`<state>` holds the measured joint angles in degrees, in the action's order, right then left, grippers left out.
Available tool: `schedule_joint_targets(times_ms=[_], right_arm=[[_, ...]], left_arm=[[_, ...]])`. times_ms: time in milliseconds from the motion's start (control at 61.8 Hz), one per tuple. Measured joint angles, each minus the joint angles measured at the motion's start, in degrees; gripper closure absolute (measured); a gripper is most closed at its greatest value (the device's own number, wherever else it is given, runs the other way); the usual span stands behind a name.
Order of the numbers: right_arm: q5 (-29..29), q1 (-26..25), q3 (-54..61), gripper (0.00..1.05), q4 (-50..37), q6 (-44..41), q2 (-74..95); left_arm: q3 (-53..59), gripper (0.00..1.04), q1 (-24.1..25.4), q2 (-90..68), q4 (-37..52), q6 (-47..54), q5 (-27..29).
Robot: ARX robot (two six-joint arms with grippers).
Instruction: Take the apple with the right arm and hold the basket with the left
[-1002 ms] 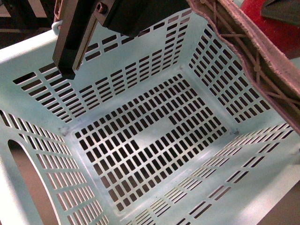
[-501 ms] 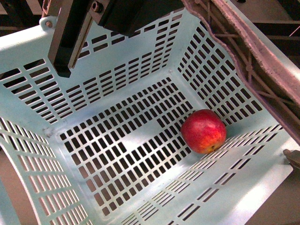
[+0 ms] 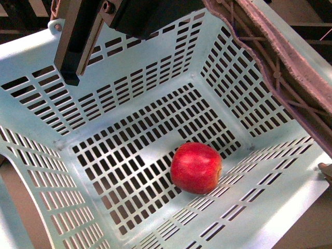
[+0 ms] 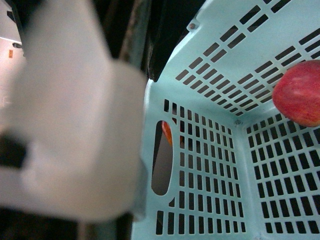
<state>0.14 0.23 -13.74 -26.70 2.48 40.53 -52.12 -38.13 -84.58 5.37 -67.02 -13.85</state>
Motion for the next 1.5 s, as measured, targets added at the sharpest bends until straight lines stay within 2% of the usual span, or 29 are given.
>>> schedule_joint_targets(times_ms=[340, 1229, 1261, 1277, 1504], right_arm=[[0.0, -0.11, 6.29, 1.03, 0.92, -1.92, -6.95], [-0.02, -0.13, 12.74, 1.03, 11.32, -2.21, -25.24], [0.0, -0.13, 12.74, 1.03, 12.07, -2.21, -25.94], [-0.04, -0.13, 12.72, 1.03, 26.12, -2.23, -39.15], [-0.02, -0.15, 12.72, 1.03, 26.6, -2.23, -40.11]], left_arm=[[0.0, 0.97, 0.0, 0.0, 0.0, -0.09, -0.24], [0.0, 0.97, 0.0, 0.0, 0.0, -0.09, -0.11], [0.0, 0.97, 0.0, 0.0, 0.0, -0.09, -0.2], [0.0, 0.97, 0.0, 0.0, 0.0, -0.09, -0.09], [-0.02, 0.97, 0.0, 0.0, 0.0, -0.09, -0.15]])
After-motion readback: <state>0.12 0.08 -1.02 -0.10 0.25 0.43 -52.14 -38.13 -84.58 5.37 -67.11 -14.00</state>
